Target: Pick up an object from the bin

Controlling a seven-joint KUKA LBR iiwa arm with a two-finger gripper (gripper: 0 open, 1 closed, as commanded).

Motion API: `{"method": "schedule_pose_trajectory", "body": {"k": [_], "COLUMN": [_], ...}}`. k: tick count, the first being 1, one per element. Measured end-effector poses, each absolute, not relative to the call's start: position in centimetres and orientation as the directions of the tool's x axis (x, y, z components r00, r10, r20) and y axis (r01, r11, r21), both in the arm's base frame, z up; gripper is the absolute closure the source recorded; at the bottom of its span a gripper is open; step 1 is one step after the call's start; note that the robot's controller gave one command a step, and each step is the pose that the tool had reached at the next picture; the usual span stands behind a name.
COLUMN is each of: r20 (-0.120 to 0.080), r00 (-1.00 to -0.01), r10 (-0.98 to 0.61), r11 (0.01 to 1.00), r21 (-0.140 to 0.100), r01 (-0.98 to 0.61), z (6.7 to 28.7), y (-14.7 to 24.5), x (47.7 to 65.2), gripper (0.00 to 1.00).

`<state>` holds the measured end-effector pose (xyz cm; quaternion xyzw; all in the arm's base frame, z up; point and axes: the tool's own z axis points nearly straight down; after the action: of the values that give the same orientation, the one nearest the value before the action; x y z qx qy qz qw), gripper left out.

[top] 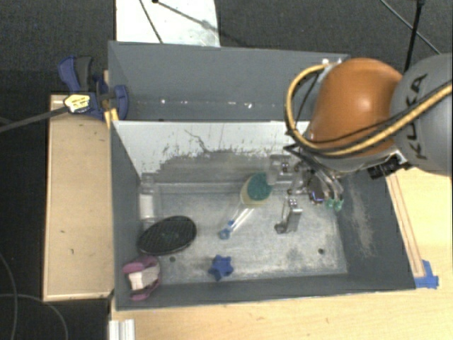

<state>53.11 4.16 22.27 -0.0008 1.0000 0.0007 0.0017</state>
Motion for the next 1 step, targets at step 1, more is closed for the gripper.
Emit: {"method": "schedule_pose_trajectory", "body": {"k": [1], "r20": [-0.008], "r00": [-0.994], "r10": [-0.108], "r11": [0.994], "r21": [0.001], "r01": [-0.108], "z": [9.31], "y": [4.98], "x": [56.31], "gripper": [0.0]}}
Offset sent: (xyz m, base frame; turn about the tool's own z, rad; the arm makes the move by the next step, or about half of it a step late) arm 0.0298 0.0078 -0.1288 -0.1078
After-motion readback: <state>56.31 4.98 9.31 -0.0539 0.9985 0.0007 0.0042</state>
